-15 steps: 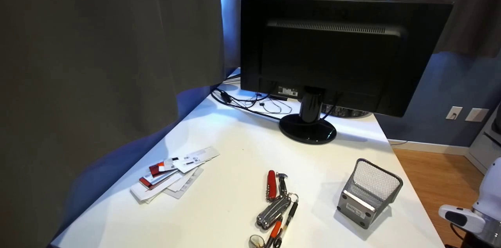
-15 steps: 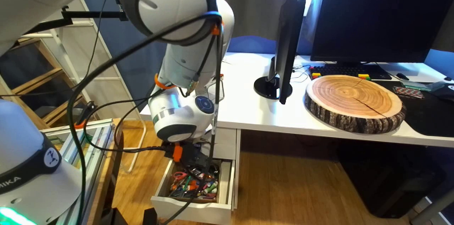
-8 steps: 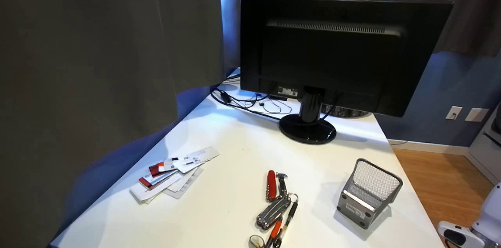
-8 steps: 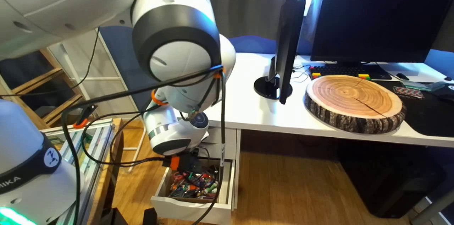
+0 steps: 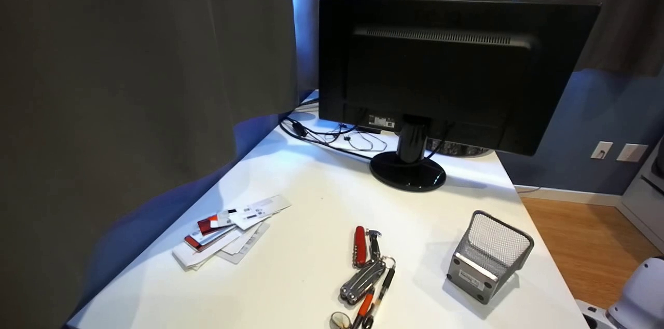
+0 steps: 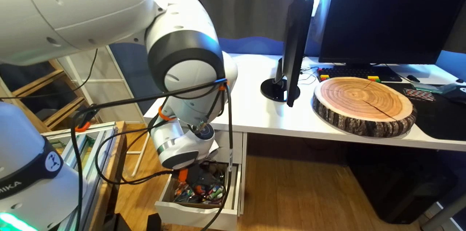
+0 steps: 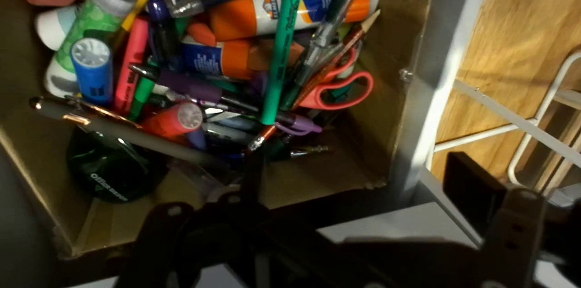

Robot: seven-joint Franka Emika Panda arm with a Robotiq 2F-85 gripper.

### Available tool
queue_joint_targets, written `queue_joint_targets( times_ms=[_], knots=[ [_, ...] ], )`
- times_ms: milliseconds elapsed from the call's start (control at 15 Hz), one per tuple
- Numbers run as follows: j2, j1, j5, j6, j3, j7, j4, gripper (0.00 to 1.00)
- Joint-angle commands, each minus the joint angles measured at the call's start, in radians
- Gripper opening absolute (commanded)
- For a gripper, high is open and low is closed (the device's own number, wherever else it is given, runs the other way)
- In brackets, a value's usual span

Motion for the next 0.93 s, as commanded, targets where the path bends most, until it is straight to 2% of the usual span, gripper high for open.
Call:
queue_joint_targets(
  times_ms=[0,400,867],
  knots=[
    [0.04,0.113,-0.019,0.052,-0.059,0.116,0.072,1.0],
    [0.072,0.249,-0.02,0.046,-0.136,0.256,0.131,1.0],
    [0.114,0.341,-0.02,0.04,-0.187,0.39,0.204,1.0]
  ],
)
